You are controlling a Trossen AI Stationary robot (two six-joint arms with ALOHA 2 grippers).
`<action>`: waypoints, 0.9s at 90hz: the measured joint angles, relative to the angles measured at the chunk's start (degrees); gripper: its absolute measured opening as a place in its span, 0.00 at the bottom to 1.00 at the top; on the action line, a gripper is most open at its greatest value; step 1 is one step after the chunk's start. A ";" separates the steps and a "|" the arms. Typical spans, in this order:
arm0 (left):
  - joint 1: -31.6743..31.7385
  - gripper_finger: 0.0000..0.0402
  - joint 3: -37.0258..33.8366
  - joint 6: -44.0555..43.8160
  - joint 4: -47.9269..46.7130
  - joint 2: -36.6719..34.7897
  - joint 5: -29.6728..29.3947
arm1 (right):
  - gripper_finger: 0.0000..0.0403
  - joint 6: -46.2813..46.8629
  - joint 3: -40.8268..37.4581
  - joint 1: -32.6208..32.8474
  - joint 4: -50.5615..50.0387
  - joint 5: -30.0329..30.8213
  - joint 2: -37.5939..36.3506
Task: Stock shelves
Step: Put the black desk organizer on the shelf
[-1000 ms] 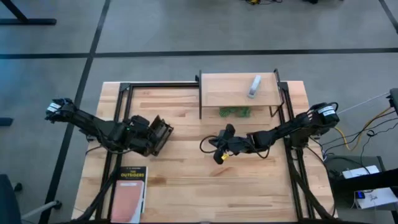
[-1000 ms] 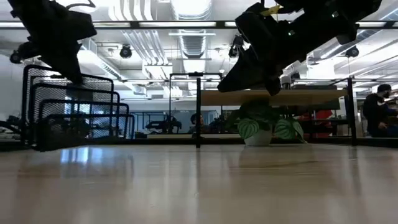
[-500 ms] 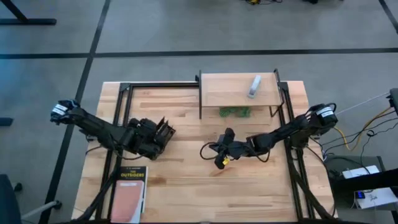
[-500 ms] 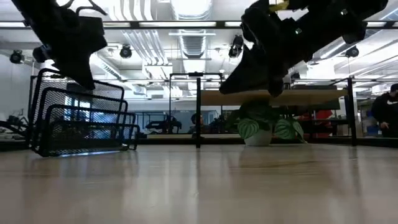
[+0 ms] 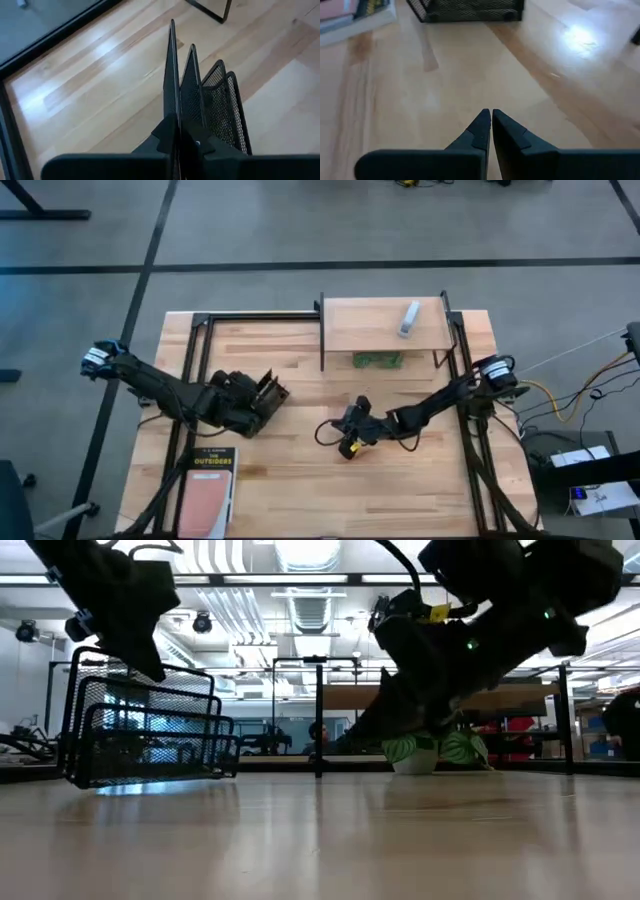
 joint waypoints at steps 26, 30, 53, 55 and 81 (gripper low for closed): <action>-0.01 0.06 0.00 0.29 0.78 -0.02 -1.14 | 0.01 -0.09 0.00 0.51 1.12 -0.04 1.30; -0.02 0.08 0.00 0.29 0.78 -0.02 -1.47 | 0.01 -0.09 0.00 0.54 1.06 -0.15 1.30; -0.18 0.23 0.00 2.11 1.11 -0.02 -3.40 | 0.01 -0.11 0.00 1.45 1.10 -0.15 1.28; -0.31 0.24 0.00 2.29 1.15 -0.02 -4.02 | 0.01 -0.11 0.00 1.45 1.10 -0.15 1.28; -1.15 0.35 0.00 2.39 1.17 -0.15 -12.31 | 0.01 -0.17 0.00 1.39 1.08 0.07 1.28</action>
